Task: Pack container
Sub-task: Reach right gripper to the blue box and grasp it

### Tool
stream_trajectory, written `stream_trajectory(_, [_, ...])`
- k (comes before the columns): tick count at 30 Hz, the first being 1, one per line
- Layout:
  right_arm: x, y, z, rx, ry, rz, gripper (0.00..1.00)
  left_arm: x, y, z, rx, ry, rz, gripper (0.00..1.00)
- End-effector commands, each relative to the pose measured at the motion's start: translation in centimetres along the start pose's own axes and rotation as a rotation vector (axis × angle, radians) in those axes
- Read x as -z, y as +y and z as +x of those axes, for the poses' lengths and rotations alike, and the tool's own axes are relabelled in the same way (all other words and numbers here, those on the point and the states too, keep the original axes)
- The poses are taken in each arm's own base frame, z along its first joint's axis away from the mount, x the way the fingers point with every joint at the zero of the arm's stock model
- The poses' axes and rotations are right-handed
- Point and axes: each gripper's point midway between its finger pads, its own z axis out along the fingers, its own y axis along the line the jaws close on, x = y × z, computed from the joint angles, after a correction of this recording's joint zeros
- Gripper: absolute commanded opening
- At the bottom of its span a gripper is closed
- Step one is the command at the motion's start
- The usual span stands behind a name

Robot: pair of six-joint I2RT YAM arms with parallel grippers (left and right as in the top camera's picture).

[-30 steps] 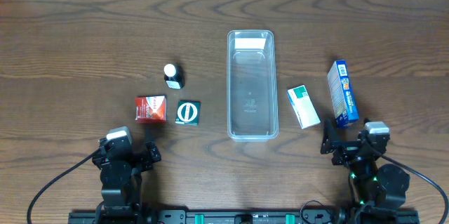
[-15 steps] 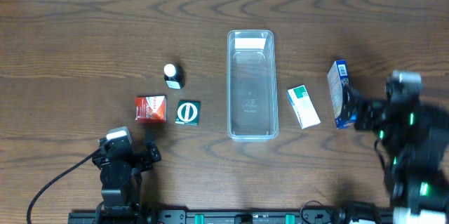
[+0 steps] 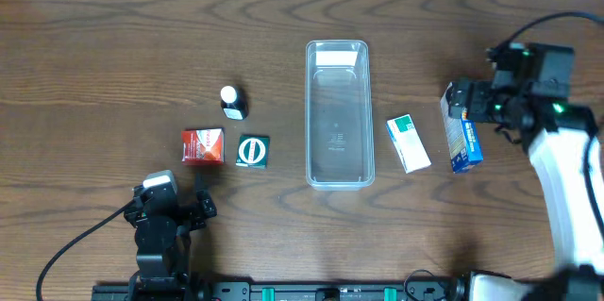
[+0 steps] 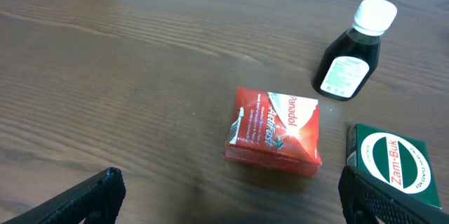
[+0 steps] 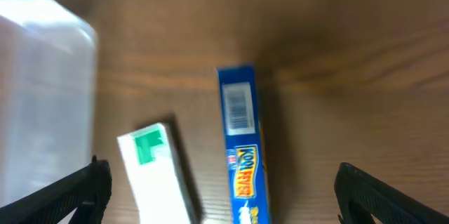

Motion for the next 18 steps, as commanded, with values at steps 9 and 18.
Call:
stream_trajectory(9, [-5.1, -1.6, 3.2, 0.041, 0.192, 0.043, 0.58, -0.3, 0.2, 0.6, 0.004, 0.01, -0.009, 0.98])
stream_trajectory(18, [-5.9, -2.0, 4.7, 0.034, 0.244, 0.089, 0.39, -0.3, 0.2, 0.6, 0.004, 0.01, -0.009, 0.98])
